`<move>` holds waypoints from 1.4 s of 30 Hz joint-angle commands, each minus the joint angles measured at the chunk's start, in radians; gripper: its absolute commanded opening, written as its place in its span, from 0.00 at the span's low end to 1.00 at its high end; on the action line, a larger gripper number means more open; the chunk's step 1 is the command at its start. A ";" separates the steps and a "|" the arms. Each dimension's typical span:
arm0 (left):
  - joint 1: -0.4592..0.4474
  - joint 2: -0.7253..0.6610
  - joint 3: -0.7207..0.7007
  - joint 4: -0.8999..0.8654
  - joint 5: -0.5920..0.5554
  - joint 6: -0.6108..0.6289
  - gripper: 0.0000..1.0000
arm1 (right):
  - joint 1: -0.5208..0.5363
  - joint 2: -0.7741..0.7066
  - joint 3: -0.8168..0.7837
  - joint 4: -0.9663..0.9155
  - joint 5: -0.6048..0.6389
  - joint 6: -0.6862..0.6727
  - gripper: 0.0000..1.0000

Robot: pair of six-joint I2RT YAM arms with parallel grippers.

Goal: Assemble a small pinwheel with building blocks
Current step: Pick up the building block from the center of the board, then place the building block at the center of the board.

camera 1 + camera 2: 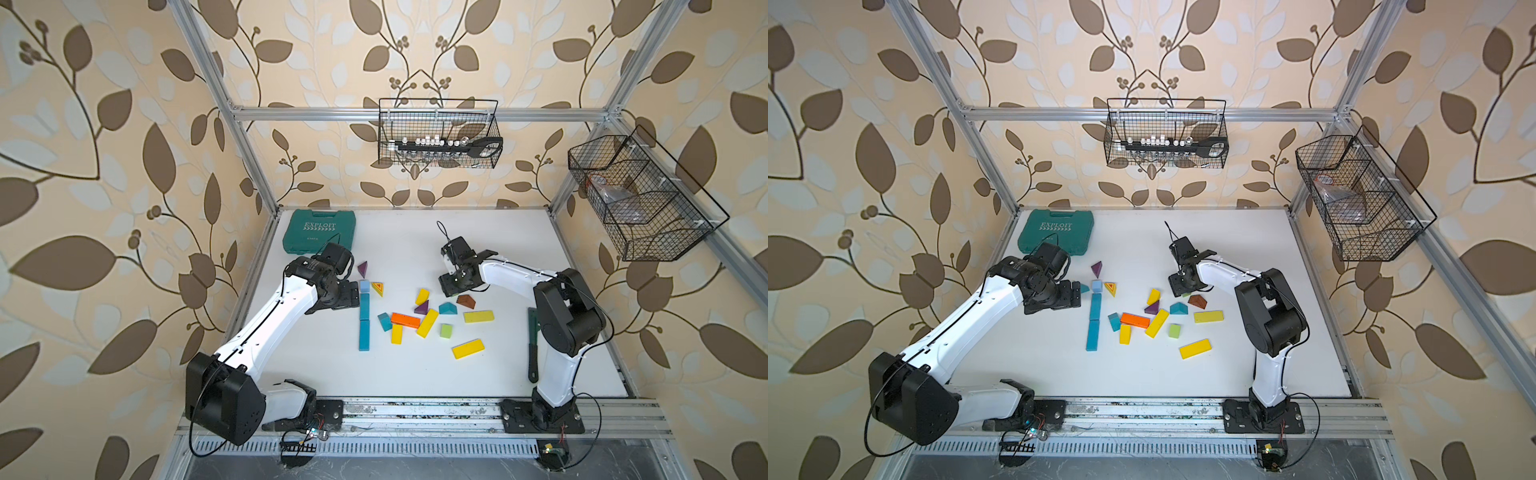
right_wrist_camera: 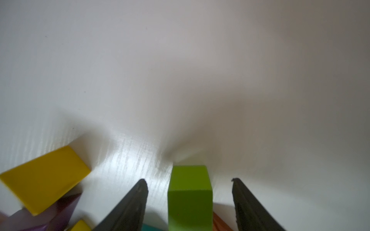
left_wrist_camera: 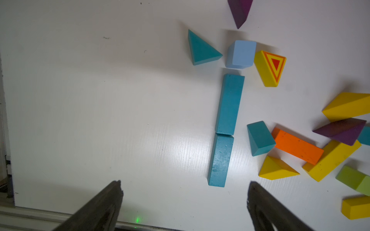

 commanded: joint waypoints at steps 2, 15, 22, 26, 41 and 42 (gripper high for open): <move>0.003 -0.035 0.002 -0.018 -0.014 0.033 0.99 | 0.006 0.053 0.058 -0.035 0.015 -0.007 0.55; 0.004 -0.006 0.003 -0.034 -0.041 0.022 0.99 | 0.069 0.110 0.284 -0.188 0.075 0.052 0.10; 0.004 -0.009 -0.003 -0.025 -0.028 0.023 0.99 | 0.118 0.239 0.520 -0.263 0.062 0.049 0.05; 0.004 0.001 0.000 -0.031 -0.038 0.019 0.99 | 0.137 0.303 0.607 -0.288 0.053 0.044 0.05; 0.004 -0.005 0.000 -0.031 -0.035 0.018 0.99 | 0.152 0.353 0.640 -0.245 -0.020 -0.054 0.06; 0.004 -0.003 0.000 -0.031 -0.035 0.017 0.99 | 0.151 0.352 0.633 -0.235 -0.046 -0.082 0.07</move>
